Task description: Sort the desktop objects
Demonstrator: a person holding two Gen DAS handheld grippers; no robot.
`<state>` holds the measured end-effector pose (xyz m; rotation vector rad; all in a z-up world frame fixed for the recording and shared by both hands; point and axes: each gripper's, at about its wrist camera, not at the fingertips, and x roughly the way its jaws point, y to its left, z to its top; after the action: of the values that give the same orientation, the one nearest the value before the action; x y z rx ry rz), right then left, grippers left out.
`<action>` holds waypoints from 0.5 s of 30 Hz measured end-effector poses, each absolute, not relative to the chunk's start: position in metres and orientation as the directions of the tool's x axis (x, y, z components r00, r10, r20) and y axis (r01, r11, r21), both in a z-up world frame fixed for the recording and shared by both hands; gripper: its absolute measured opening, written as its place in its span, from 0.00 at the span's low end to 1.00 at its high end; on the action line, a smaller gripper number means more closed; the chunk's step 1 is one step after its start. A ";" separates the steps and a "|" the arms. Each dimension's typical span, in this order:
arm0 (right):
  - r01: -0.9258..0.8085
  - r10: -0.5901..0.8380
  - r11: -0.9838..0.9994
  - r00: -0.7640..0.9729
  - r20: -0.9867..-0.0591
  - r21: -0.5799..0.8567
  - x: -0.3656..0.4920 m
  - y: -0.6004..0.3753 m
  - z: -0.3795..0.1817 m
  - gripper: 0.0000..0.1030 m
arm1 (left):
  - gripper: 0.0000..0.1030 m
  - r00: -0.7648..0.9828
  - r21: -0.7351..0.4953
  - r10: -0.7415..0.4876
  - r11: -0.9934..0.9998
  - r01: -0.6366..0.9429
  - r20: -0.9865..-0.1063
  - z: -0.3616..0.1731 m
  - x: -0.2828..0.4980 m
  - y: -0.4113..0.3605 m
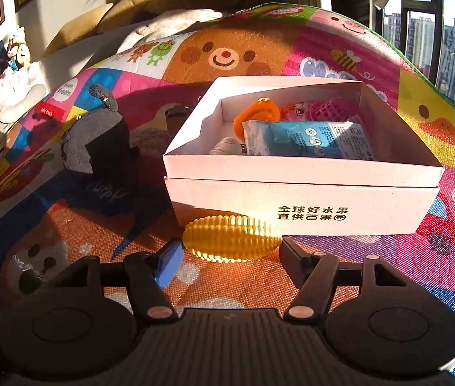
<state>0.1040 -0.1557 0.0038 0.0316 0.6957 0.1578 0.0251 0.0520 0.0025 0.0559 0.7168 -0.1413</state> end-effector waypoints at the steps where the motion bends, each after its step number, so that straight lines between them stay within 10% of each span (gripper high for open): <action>1: -0.136 0.164 0.986 0.762 -0.627 0.093 0.101 -0.158 0.006 0.65 | 1.00 0.745 0.002 -0.110 0.989 0.148 -0.658 0.003 0.026 0.052; 15: -0.103 0.123 0.992 0.770 -0.626 0.068 -0.010 -0.213 0.010 0.65 | 1.00 0.745 -0.078 -0.201 0.977 0.197 -0.636 0.007 0.041 0.023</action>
<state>-0.0096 -0.2127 0.0097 0.0306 0.6808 0.1229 0.0410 0.0232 0.0071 -0.0061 0.6966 -0.2183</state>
